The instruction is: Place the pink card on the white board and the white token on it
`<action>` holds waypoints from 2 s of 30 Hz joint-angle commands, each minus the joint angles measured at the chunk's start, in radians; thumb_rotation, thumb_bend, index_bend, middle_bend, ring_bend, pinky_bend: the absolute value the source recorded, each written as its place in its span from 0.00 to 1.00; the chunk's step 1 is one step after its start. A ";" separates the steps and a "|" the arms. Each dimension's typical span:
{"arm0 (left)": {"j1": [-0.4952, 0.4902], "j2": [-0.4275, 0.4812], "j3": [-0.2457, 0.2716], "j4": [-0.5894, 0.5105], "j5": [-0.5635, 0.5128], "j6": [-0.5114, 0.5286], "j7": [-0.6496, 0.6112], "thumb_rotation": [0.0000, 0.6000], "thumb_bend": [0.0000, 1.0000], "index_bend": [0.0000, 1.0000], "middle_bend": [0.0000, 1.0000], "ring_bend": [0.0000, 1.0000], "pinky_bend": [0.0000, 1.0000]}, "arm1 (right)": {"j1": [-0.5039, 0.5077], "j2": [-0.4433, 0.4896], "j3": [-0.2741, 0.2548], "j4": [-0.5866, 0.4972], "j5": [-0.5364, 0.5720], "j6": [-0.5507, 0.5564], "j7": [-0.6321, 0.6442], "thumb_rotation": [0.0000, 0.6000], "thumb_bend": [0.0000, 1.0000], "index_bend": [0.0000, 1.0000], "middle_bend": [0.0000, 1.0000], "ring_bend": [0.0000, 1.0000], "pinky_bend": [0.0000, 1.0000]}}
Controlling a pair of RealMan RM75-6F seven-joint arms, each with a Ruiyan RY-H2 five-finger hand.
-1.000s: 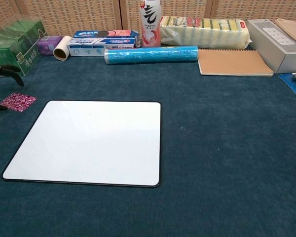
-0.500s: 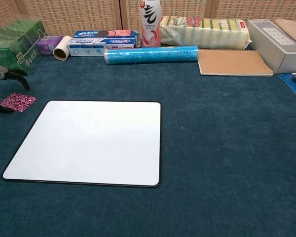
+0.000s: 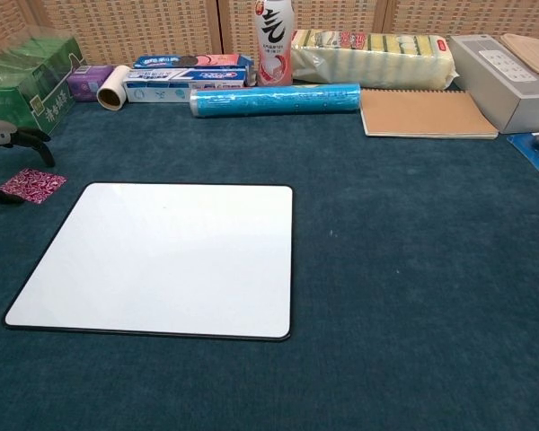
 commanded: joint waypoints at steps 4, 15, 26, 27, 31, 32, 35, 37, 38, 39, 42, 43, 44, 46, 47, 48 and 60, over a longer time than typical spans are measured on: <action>-0.004 0.002 0.002 -0.012 -0.029 0.009 0.033 1.00 0.24 0.22 0.00 0.00 0.07 | 0.000 0.001 -0.001 0.000 -0.002 0.001 0.000 1.00 0.00 0.02 0.00 0.00 0.00; -0.001 -0.020 0.005 0.004 -0.055 0.034 0.059 1.00 0.25 0.35 0.00 0.00 0.07 | -0.001 0.001 0.000 -0.001 -0.002 0.002 0.001 1.00 0.00 0.02 0.00 0.00 0.00; -0.001 -0.029 0.006 0.006 -0.063 0.047 0.072 1.00 0.26 0.42 0.00 0.00 0.07 | -0.001 0.003 0.000 -0.001 -0.001 0.001 0.005 1.00 0.00 0.02 0.00 0.00 0.00; -0.001 -0.030 0.006 0.007 -0.065 0.048 0.075 1.00 0.26 0.42 0.00 0.00 0.07 | -0.001 0.003 0.000 -0.001 -0.001 0.001 0.005 1.00 0.00 0.02 0.00 0.00 0.00; -0.001 -0.029 0.004 0.006 -0.070 0.049 0.076 1.00 0.26 0.42 0.00 0.00 0.07 | 0.000 0.003 0.000 -0.002 0.000 -0.002 0.006 1.00 0.00 0.02 0.00 0.00 0.00; -0.001 -0.029 0.005 0.006 -0.071 0.049 0.078 1.00 0.26 0.42 0.00 0.00 0.07 | 0.000 0.003 0.000 -0.002 0.001 -0.002 0.007 1.00 0.00 0.02 0.00 0.00 0.00; -0.001 -0.028 0.006 0.007 -0.074 0.048 0.082 1.00 0.26 0.42 0.00 0.00 0.07 | 0.000 0.004 0.001 -0.001 0.001 0.000 0.007 1.00 0.00 0.02 0.00 0.00 0.00; -0.001 -0.028 0.006 0.007 -0.076 0.048 0.082 1.00 0.26 0.43 0.00 0.00 0.07 | -0.001 0.004 0.001 -0.002 0.001 0.000 0.008 1.00 0.00 0.02 0.00 0.00 0.00; 0.000 -0.027 0.006 0.007 -0.077 0.049 0.082 1.00 0.27 0.43 0.00 0.00 0.07 | 0.000 0.004 0.001 -0.001 0.001 0.000 0.008 1.00 0.00 0.02 0.00 0.00 0.00; 0.000 -0.027 0.005 0.006 -0.077 0.049 0.081 1.00 0.27 0.43 0.00 0.00 0.07 | 0.000 0.004 0.000 -0.002 0.001 -0.001 0.008 1.00 0.00 0.02 0.00 0.00 0.00; 0.001 -0.024 0.004 0.003 -0.077 0.052 0.080 1.00 0.28 0.44 0.00 0.00 0.07 | 0.000 0.006 0.000 -0.002 0.000 0.000 0.010 1.00 0.00 0.02 0.00 0.00 0.00; 0.001 -0.023 0.003 0.002 -0.077 0.053 0.079 1.00 0.28 0.44 0.00 0.00 0.07 | -0.001 0.006 0.000 -0.002 0.000 0.000 0.011 1.00 0.00 0.02 0.00 0.00 0.00; 0.001 -0.021 0.003 -0.001 -0.076 0.054 0.077 1.00 0.28 0.44 0.00 0.00 0.07 | -0.001 0.006 0.001 -0.002 0.000 0.000 0.011 1.00 0.00 0.02 0.00 0.00 0.00; 0.002 -0.017 0.002 -0.005 -0.074 0.057 0.074 1.00 0.28 0.44 0.00 0.00 0.07 | -0.001 0.006 0.001 -0.002 0.001 0.000 0.012 1.00 0.00 0.02 0.00 0.00 0.00; 0.003 -0.014 0.000 -0.010 -0.072 0.060 0.072 1.00 0.28 0.44 0.00 0.00 0.07 | -0.001 0.007 0.001 -0.002 0.002 -0.001 0.012 1.00 0.00 0.02 0.00 0.00 0.00; 0.003 -0.011 0.000 -0.014 -0.071 0.061 0.071 1.00 0.28 0.44 0.00 0.00 0.07 | -0.001 0.007 0.001 -0.002 0.002 -0.001 0.013 1.00 0.00 0.02 0.00 0.00 0.00; -0.009 0.143 -0.030 -0.323 -0.114 0.084 0.098 1.00 0.28 0.44 0.00 0.00 0.07 | 0.000 0.010 -0.002 -0.005 0.000 -0.004 0.013 1.00 0.00 0.02 0.00 0.00 0.00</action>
